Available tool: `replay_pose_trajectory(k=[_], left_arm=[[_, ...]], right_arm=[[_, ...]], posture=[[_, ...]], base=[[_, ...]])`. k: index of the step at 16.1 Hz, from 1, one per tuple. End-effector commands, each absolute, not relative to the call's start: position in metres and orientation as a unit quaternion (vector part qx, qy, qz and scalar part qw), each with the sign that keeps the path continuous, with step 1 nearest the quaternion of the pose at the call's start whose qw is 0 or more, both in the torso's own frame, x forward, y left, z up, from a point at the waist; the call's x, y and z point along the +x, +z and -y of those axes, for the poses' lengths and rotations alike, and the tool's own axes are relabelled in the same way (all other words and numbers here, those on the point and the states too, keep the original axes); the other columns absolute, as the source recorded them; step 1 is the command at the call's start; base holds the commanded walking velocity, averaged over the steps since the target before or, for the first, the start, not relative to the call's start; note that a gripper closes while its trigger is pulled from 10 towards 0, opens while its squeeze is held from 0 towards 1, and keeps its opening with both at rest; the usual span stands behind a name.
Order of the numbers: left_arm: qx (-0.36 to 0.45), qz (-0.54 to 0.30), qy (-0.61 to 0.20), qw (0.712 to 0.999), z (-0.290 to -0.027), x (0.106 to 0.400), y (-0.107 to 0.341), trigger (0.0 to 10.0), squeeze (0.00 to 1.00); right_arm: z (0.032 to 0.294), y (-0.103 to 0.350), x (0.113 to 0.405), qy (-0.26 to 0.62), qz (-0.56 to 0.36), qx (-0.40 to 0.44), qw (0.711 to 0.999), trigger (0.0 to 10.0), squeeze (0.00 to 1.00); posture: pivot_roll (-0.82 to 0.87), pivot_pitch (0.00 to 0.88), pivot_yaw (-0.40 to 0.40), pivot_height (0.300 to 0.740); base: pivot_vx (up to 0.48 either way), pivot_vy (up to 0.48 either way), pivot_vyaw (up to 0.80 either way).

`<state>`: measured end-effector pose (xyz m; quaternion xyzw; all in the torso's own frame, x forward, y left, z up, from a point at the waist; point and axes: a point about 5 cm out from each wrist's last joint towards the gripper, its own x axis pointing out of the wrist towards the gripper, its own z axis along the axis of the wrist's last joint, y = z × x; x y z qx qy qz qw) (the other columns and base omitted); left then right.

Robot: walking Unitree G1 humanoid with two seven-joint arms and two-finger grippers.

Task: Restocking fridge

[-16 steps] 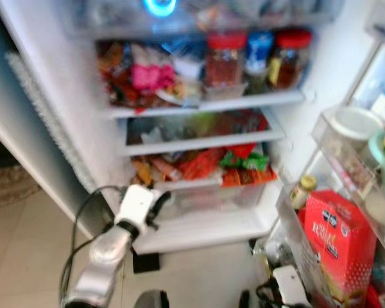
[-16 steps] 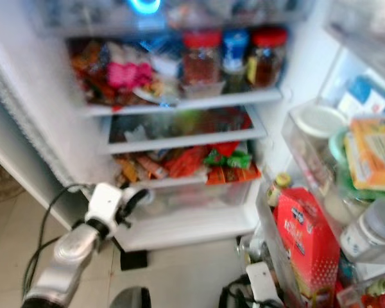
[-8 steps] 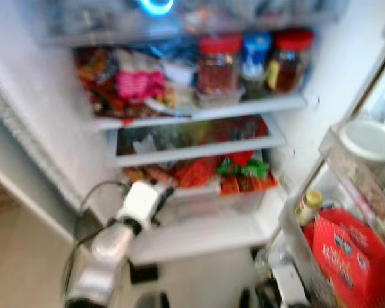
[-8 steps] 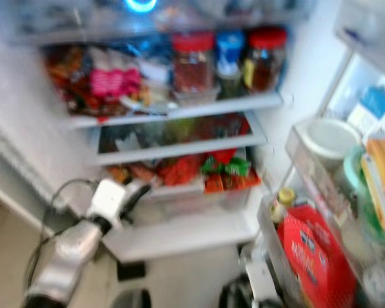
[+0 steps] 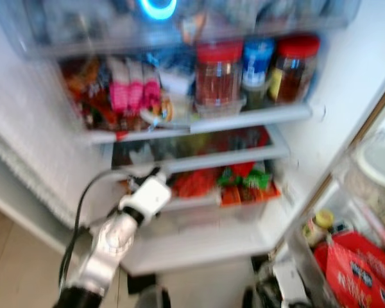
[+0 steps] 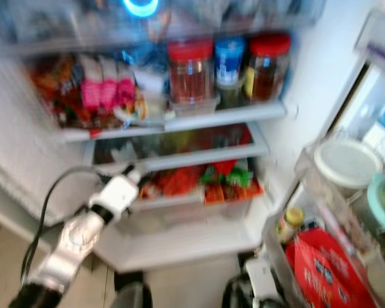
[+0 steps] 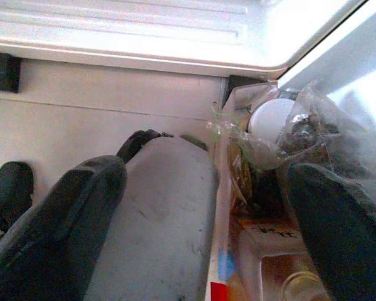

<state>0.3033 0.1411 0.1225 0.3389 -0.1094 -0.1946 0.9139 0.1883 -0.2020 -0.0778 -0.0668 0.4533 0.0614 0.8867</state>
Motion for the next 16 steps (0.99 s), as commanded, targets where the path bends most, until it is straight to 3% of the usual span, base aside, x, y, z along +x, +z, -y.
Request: replay_pose_trajectory(k=[1,7,9,16], left_arm=[[0.368,0.121,-0.196,0.901,-0.144,0.303,0.125,10.0,0.00],[0.382,0.132,-0.191,0.895,-0.143,0.303,0.125,10.0,0.00],[0.529,0.118,-0.203,0.815,-0.156,0.328,0.115,10.0,0.00],[0.577,0.105,-0.171,0.792,-0.157,0.353,0.106,10.0,0.00]], right_arm=[[0.206,-0.091,0.161,0.058,-0.504,-0.065,0.859,10.0,0.00],[0.206,-0.091,0.161,0.059,-0.504,-0.065,0.859,10.0,0.00],[0.205,-0.091,0.160,0.056,-0.504,-0.061,0.860,10.0,0.00],[0.209,-0.092,0.155,0.051,-0.507,-0.059,0.859,10.0,0.00]], posture=[[0.06,0.103,0.026,0.621],[0.06,0.103,0.026,0.621],[0.05,0.111,0.030,0.621],[-0.01,0.148,0.022,0.621]], base=[[0.000,0.000,0.00],[0.000,0.000,0.00],[0.000,0.000,0.00],[0.000,0.000,0.00]])
